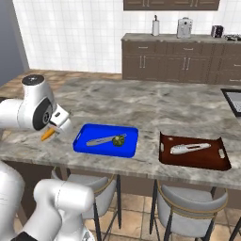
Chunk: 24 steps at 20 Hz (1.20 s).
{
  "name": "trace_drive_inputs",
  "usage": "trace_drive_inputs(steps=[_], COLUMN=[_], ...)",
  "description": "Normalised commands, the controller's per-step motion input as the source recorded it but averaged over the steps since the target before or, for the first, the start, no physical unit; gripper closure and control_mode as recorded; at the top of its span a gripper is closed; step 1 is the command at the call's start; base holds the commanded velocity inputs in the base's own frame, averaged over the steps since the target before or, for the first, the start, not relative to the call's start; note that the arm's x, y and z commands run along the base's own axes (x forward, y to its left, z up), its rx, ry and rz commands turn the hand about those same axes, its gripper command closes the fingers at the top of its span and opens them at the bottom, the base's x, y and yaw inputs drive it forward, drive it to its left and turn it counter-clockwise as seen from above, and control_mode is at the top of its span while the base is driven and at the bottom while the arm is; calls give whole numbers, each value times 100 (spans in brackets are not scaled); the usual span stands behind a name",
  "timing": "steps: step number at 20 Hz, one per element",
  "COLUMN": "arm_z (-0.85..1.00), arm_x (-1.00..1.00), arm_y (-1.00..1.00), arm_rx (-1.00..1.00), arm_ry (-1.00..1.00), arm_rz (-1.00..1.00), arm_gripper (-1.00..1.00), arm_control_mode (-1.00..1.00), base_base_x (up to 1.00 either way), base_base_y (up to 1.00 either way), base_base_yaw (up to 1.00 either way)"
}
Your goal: Gather the broccoli and carrot from the fridge and place them on a tray on the dining counter. Then gather the fish and chicken drumstick from the fridge and place them on the other tray.
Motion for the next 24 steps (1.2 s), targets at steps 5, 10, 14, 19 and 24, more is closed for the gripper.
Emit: trace_drive_inputs(steps=[5, 10, 14, 19, 24], arm_z=[-45, -29, -25, -26, -25], arm_x=[73, 56, 48, 44, 50], arm_y=[-8, -18, -14, -10, -13], arm_rx=[0, 0, 0, 0, 0], arm_ry=[6, -1, -5, -1, 0], arm_rz=[0, 0, 0, 0, 0], arm_gripper=[100, 100, 100, 100, 100], arm_control_mode=[-100, -100, -100, -100, -100], base_base_x=[0, 0, 0, 0, 0], base_base_y=[0, 0, 0, 0, 0], base_base_yaw=[0, 0, 0, 0, 0])
